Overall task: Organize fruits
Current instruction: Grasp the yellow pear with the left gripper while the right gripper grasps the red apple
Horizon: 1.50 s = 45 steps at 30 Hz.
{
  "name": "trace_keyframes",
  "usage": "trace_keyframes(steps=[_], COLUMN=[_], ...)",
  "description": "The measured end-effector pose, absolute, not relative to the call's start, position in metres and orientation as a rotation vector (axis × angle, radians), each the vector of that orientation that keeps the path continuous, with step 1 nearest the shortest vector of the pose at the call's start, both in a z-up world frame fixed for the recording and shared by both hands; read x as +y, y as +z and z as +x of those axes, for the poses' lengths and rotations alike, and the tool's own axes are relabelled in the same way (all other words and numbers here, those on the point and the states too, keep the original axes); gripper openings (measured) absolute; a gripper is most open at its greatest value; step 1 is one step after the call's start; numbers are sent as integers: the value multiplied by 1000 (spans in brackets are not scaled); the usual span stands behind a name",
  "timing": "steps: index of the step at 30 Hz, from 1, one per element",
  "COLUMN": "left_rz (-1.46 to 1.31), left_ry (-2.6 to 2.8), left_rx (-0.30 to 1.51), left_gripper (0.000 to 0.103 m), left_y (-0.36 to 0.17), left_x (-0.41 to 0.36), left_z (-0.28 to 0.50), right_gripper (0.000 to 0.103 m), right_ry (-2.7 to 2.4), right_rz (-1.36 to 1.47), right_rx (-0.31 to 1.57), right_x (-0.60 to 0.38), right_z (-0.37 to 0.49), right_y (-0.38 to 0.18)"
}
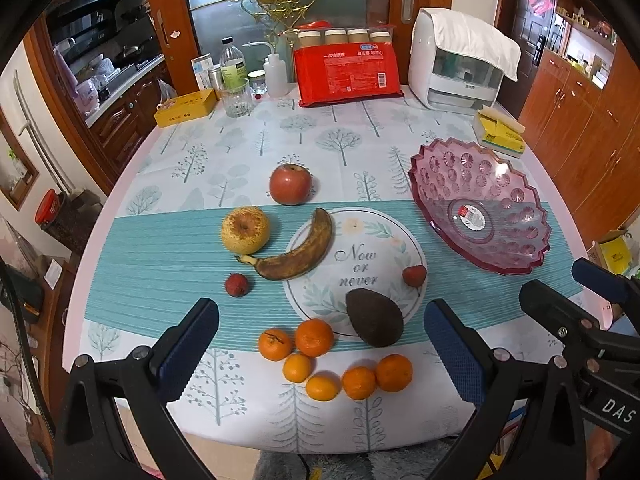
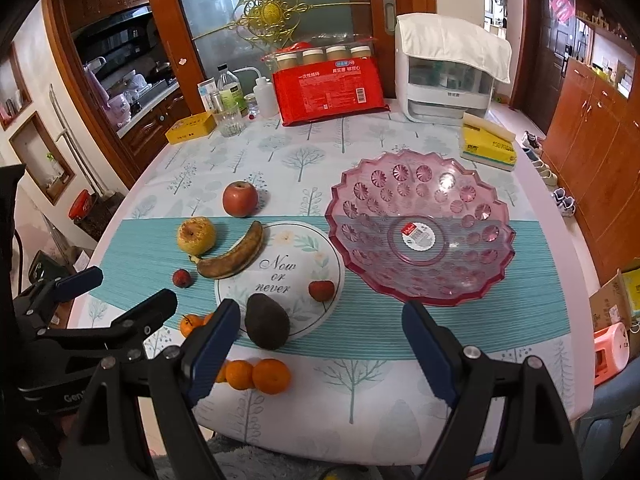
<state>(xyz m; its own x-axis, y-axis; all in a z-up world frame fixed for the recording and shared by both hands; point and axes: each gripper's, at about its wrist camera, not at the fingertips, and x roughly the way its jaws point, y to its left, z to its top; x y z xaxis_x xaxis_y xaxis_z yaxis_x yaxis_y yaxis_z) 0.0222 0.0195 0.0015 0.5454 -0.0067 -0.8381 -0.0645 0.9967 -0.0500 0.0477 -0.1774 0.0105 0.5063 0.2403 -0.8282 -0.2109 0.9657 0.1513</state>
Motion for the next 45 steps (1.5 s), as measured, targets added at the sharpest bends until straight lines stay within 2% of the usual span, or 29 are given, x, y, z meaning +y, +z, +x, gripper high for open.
trace_keyframes(steps=[14, 20, 29, 45], left_rz=[-58, -62, -90, -191], left_ry=[4, 20, -2, -126], left_rx=[968, 987, 1133, 1242], left_gripper=[102, 102, 102, 102], left_y=[16, 6, -64, -159], left_x=[99, 145, 188, 177], left_z=[56, 85, 146, 204], right_gripper=[84, 84, 84, 84], right_ry=[242, 211, 198, 208], right_rz=[48, 51, 113, 192], right_rx=[1008, 1038, 1109, 1235], right_x=[-111, -82, -44, 12], right_z=[73, 97, 162, 277], right_y=[20, 14, -29, -125])
